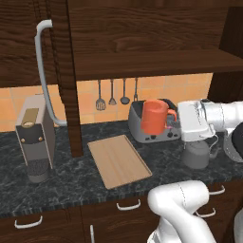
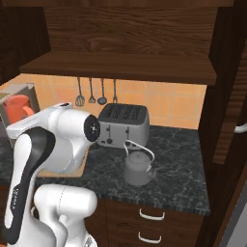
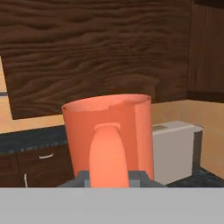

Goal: Pick the kettle from the counter and place it on the tray. Then pick the mug from the cabinet and place it on the tray. Then close the cabinet doors.

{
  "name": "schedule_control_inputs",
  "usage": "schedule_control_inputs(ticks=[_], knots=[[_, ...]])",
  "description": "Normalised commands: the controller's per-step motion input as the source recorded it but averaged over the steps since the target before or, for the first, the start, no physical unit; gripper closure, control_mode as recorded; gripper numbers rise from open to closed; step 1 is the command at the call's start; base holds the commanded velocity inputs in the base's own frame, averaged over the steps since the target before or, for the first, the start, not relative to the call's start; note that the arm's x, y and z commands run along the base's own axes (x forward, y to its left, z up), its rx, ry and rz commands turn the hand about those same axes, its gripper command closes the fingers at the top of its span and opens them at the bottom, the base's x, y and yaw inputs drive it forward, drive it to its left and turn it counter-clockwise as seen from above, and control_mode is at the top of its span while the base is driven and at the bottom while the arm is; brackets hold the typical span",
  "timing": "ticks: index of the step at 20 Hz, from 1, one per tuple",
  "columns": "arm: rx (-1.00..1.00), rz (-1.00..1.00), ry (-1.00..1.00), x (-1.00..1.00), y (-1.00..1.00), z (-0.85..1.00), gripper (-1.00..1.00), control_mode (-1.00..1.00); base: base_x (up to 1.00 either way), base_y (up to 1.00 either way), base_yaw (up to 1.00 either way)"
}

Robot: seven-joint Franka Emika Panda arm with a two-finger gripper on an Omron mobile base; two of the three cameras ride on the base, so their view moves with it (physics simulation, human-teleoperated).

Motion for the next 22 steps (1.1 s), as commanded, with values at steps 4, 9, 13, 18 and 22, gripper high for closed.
schedule_control_inputs(ticks=[4,9,13,18,22], knots=[[-0.03,0.00,0.00,0.46,0.44,-0.68,1.00,-1.00,0.00,0.00,0.00],[0.00,0.08,0.00,0.71,0.05,-0.63,1.00,-1.00,0.00,0.00,0.00],[-0.01,0.11,0.00,0.72,0.00,-0.71,1.00,-1.00,0.00,0.00,0.00],[-0.01,0.03,-0.01,0.64,0.05,-0.68,1.00,-1.00,0.00,0.00,0.00],[-0.04,0.00,0.00,0.66,0.20,-0.75,1.00,-1.00,0.00,0.00,0.00]])
